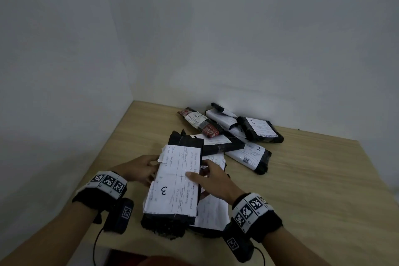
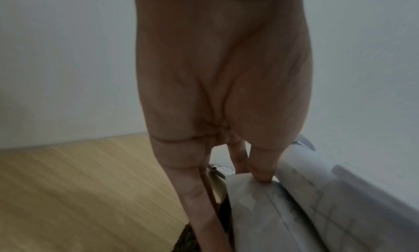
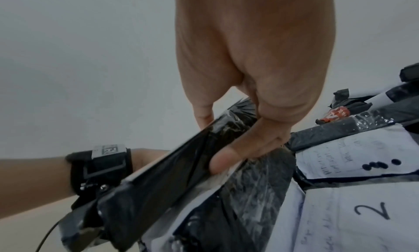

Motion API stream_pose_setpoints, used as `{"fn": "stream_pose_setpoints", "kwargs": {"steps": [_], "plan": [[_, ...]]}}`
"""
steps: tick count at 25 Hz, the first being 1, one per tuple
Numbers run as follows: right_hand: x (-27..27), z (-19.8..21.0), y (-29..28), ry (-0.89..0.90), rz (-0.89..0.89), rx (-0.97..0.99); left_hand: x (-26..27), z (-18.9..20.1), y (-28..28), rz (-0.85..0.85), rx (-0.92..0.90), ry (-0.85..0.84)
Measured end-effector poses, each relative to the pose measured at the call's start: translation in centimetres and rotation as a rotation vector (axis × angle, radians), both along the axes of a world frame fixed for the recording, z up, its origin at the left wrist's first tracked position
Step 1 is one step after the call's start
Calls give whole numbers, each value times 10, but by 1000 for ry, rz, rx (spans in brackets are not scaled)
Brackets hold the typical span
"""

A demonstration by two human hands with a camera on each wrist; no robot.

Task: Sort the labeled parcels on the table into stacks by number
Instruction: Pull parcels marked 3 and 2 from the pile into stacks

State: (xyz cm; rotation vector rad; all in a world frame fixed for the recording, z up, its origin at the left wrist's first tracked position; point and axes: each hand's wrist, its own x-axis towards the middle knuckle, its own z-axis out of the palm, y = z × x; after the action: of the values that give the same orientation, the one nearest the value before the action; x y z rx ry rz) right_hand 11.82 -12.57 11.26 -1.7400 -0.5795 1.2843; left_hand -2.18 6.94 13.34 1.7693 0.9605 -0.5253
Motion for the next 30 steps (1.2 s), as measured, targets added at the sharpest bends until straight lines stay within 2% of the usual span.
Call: {"fn": "stream_pose_setpoints", "kwargs": {"steps": [5,9,12,14,16,18,21,23,30], "plan": [[0,0,4,12,46,3,-12,3,-2,182,-29,-17],[-1,1,3,-54,135,-26,-10,11,-1,209,46,4],[9,-4,-7,-18,14,-57,6,20,-10,184,159,-105],[18,-13,-14,-36,-92,-94,12,20,-12,95,185,-145],[25,-21,-21,-123,-85,-134,16,12,-11,-27,162,-120],[30,-28,-28,-271,56,-160,18,3,-13,-109,115,-95],[29,-52,-39,-665,455,-248,19,1,-11,-135,107,-95],[24,-66,-45,-814,618,-266,18,4,-7,-158,127,-83],[14,-78,-49,-995,740,-253,9,18,7,-229,163,-46]]}}
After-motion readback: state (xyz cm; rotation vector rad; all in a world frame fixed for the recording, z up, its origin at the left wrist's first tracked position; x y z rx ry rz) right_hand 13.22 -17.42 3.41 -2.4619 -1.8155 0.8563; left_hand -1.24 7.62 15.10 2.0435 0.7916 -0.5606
